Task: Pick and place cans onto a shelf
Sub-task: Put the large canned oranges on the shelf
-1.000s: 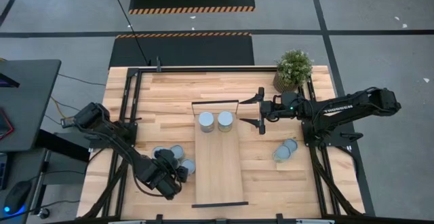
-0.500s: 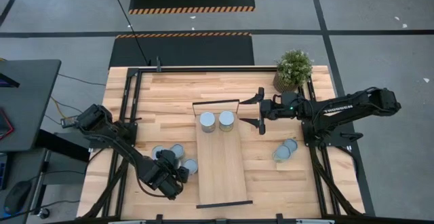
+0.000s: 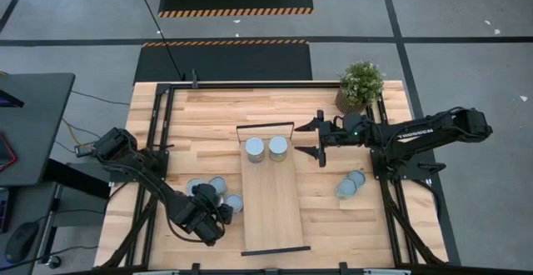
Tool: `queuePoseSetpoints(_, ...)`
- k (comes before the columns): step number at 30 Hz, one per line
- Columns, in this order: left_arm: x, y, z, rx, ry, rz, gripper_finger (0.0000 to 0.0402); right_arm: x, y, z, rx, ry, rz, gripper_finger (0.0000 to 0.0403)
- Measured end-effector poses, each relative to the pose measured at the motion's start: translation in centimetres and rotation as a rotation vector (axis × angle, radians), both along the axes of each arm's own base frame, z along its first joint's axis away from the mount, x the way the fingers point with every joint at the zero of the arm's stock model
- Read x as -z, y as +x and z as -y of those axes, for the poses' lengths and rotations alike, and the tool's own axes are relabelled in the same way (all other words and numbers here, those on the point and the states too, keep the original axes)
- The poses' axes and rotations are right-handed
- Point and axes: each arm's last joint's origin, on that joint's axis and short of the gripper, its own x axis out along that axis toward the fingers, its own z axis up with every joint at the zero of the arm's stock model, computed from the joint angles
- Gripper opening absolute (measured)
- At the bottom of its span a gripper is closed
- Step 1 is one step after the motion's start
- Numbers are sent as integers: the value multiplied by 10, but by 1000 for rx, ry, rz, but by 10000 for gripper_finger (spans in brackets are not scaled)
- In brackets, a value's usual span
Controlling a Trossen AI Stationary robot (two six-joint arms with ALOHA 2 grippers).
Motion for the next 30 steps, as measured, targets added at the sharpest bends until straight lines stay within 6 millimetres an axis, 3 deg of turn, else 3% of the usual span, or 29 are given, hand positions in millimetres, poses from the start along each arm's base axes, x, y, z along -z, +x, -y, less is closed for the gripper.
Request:
queuePoseSetpoints(8, -1, 0, 0, -4, 11, 19, 330, 0, 1, -8, -42, -13, -4, 313)
queuePoseSetpoints(17, -1, -1, 1, 3, 17, 23, 325, 0, 1, -10, -43, -17, -4, 313)
queuePoseSetpoints(23, -4, -9, 16, 68, -1, 48, 325, 2, 0, -10, -43, -16, -18, 313)
queuePoseSetpoints(30, -22, -20, 40, 190, 12, 94, 325, 2, 0, -10, -43, -16, -20, 313)
